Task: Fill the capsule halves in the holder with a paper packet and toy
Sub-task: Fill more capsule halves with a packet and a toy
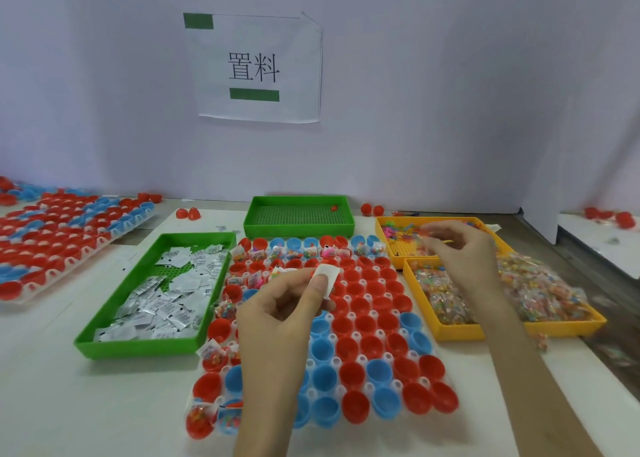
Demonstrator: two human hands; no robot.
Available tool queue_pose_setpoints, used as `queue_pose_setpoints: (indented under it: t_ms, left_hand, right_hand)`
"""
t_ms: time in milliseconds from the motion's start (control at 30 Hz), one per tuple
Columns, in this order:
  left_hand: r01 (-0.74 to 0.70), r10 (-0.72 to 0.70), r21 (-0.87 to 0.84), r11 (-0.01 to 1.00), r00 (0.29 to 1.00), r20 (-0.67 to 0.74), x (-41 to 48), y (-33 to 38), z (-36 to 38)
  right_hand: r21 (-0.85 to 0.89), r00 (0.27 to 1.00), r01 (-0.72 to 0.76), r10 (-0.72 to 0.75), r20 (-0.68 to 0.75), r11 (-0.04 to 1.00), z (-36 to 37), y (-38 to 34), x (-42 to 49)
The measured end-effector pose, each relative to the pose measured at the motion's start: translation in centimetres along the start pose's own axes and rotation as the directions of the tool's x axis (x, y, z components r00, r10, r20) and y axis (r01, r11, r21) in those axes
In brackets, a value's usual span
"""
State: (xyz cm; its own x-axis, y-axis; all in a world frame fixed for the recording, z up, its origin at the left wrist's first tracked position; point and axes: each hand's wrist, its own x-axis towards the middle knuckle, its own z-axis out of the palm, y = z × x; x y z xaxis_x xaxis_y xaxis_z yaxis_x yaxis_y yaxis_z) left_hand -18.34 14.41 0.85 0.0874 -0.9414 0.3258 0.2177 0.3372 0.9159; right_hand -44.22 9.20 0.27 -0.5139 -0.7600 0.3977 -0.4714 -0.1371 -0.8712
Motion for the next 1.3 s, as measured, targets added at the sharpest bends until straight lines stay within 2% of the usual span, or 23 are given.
queue_pose_setpoints:
  t_ms: [33,100,167,233,333,567,767,933,1000,1167,1300]
  left_hand:
    - [0.014,-0.014,-0.016,1.000,1.000,-0.006,0.0,0.0,0.0]
    - [0.031,-0.032,-0.041,0.999,0.999,-0.027,0.1,-0.1,0.0]
    - [0.030,-0.031,-0.034,0.999,0.999,-0.042,0.2,-0.3,0.0]
    - [0.023,-0.024,-0.012,1.000,0.998,-0.049,0.2,-0.5,0.0]
    - [0.007,-0.006,0.008,1.000,0.998,-0.067,0.2,-0.8,0.1]
    - [0.012,-0.010,0.022,1.000,0.994,-0.112,0.2,-1.4,-0.1]
    - [0.021,-0.016,0.090,0.996,0.998,-0.053,0.5,-1.3,-1.1]
    - [0.032,-0.030,0.121,0.992,0.999,-0.023,0.3,-1.2,-1.1]
    - [0.027,-0.021,0.145,0.989,0.999,-0.043,0.3,-1.3,-1.3]
    - [-0.014,0.016,0.225,0.974,1.000,-0.004,0.4,-1.4,-1.7]
    - [-0.008,-0.001,0.292,0.956,1.000,0.031,0.2,-1.2,-1.5]
  right_hand:
    - [0.187,0.991,-0.050,0.026,0.130,0.981,0.4,-1.2,-0.5]
    - [0.446,0.913,-0.170,-0.029,0.406,0.879,1.2,-3.1,-1.7]
    - [0.531,0.809,-0.188,-0.175,0.560,0.826,2.0,-4.4,-2.9]
    - [0.548,0.730,-0.147,-0.284,0.622,0.824,2.9,-5.4,-4.1]
    - [0.559,0.705,-0.102,-0.337,0.625,0.823,4.3,-6.1,-5.4]
    - [0.527,0.773,0.023,-0.350,0.530,0.850,5.8,-6.4,-6.5]
    - [0.431,0.812,0.123,-0.340,0.474,0.894,6.5,-6.7,-7.3]
    - [0.404,0.841,0.131,-0.317,0.438,0.905,7.0,-6.6,-7.6]
    - [0.407,0.828,0.131,-0.326,0.456,0.904,6.9,-6.6,-7.5]
    - [0.400,0.722,0.089,-0.336,0.605,0.912,5.6,-6.6,-6.5]
    - [0.348,0.696,0.134,-0.338,0.633,0.928,5.5,-6.1,-6.5]
